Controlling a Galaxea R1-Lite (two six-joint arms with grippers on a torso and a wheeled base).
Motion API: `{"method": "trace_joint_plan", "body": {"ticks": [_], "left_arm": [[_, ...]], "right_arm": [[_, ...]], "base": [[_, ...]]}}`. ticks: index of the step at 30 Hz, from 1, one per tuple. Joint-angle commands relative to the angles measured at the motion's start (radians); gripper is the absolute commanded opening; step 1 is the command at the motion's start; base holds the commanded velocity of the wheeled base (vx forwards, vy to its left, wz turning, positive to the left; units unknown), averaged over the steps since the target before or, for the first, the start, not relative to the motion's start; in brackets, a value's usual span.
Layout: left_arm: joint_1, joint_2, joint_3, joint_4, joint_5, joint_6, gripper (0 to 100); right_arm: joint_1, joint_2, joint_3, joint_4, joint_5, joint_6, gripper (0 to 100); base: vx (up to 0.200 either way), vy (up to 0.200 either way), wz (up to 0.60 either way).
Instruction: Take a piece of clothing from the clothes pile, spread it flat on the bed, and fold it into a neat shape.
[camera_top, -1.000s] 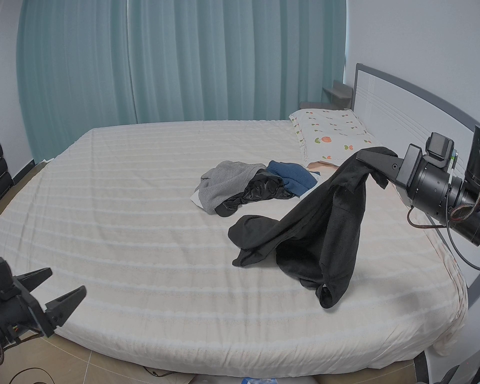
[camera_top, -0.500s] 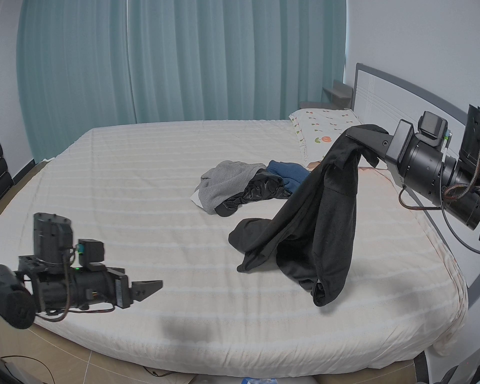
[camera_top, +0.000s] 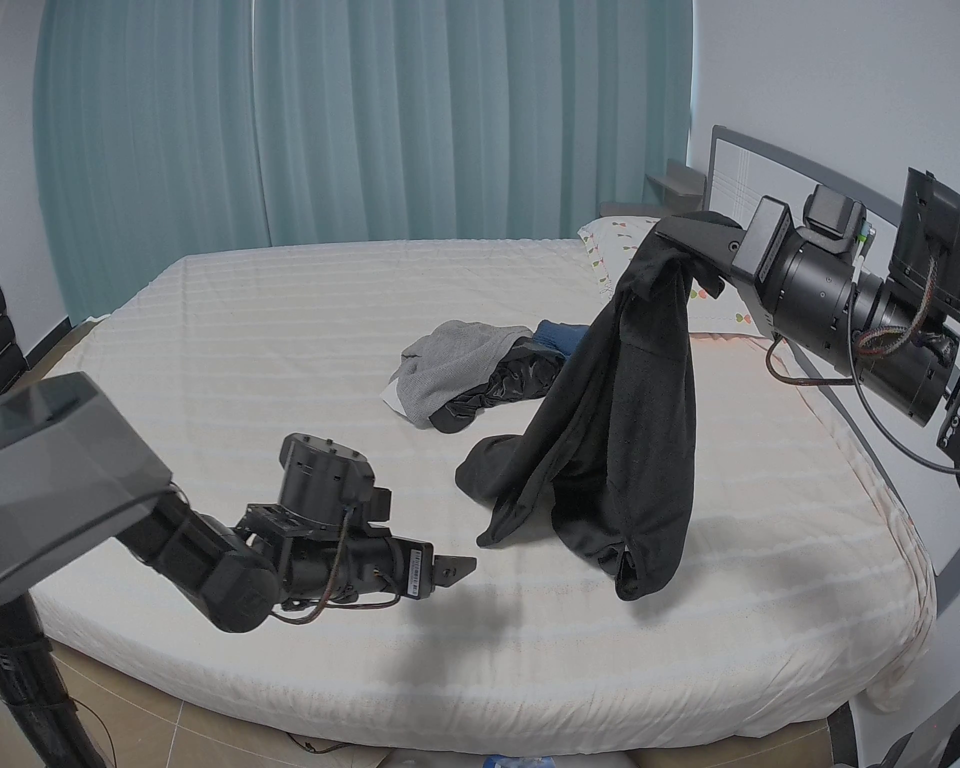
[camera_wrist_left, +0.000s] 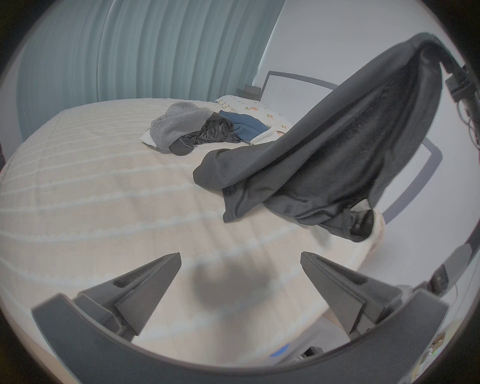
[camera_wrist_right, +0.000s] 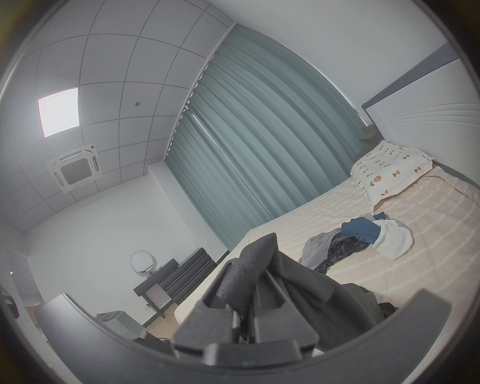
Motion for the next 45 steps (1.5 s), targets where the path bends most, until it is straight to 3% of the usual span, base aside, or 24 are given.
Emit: {"method": "trace_joint_plan", "body": {"ticks": [1,26,31,32,40,42,45], "left_arm": [[-0.032,0.187,-0.107,-0.055,0.056,-0.002,100],[-0.063,0.534,-0.553,-0.090,0.154,-0.030,100],[-0.061,0.577,-0.625,-0.104,0.223,-0.039,100],[-0.063,0.577,-0.622,-0.110,0.230,-0.047,0],[-0.067,0.425,-0.443,-0.139,0.251,-0.152,0],[-0.078,0.306,-0.372,-0.130,0.249,-0.221,0],[-0.063,0.158,-0.280,-0.093,0.230,-0.237,0]], "right_arm": [[0.003,0.012,-0.017,0.001,-0.001,0.000,0],[0.003,0.015,-0.037,0.020,0.001,0.006,0],[-0.006,0.015,-0.020,0.018,0.001,0.014,0],[-0.007,0.015,-0.020,0.018,0.001,0.014,0],[-0.044,0.032,0.040,0.021,0.010,0.014,0],[-0.064,0.055,0.057,0.020,0.012,0.015,0],[-0.096,0.104,0.071,0.010,0.010,0.035,0]], "base": [[0.000,0.000,0.00],[0.000,0.000,0.00],[0.000,0.000,0.00],[0.000,0.000,0.00],[0.000,0.000,0.00],[0.000,0.000,0.00],[0.000,0.000,0.00]]}}
